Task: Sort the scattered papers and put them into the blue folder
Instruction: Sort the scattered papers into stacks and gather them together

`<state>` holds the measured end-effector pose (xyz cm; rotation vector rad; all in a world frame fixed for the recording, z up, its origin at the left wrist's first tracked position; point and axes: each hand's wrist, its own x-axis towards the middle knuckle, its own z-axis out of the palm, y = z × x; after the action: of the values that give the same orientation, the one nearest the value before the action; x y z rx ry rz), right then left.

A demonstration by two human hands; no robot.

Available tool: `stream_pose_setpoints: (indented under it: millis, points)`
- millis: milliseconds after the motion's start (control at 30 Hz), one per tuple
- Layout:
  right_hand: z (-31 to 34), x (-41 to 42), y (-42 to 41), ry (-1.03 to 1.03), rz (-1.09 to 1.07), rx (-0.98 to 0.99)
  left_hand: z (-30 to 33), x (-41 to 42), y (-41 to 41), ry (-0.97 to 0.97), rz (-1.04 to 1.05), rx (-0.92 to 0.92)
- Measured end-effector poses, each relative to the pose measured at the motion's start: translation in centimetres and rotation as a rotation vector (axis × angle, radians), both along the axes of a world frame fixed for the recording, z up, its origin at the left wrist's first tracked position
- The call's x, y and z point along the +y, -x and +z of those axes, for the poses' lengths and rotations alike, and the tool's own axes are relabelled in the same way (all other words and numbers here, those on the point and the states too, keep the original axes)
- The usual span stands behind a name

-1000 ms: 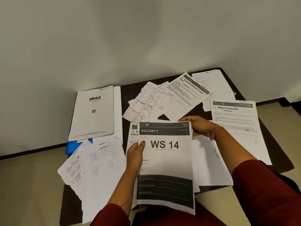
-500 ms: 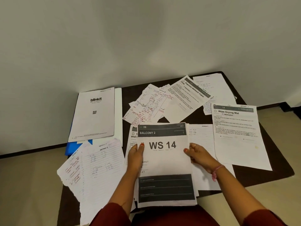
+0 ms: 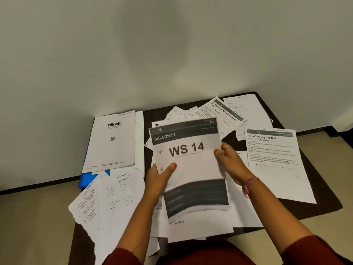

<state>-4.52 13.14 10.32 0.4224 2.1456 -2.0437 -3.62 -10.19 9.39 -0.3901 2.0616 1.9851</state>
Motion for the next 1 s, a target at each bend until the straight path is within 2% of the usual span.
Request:
stream_pose_setpoints:
  millis: [167, 367, 867, 1000]
  points:
    - [3.2, -1.5, 2.3, 0.018, -0.092, 0.137, 3.5, 0.9, 1.5, -0.027, 0.074, 0.174]
    - [4.1, -2.6, 3.7, 0.038, -0.141, 0.220, 4.2, 1.3, 2.3, -0.039, 0.143, 0.259]
    - [0.3, -2.8, 2.4, 0.000, -0.088, 0.195, 0.5, 1.1, 1.7, -0.046, 0.201, 0.176]
    - [-1.1, -2.8, 2.2, -0.091, -0.063, 0.170, -0.9, 1.3, 1.8, -0.019, 0.216, 0.118]
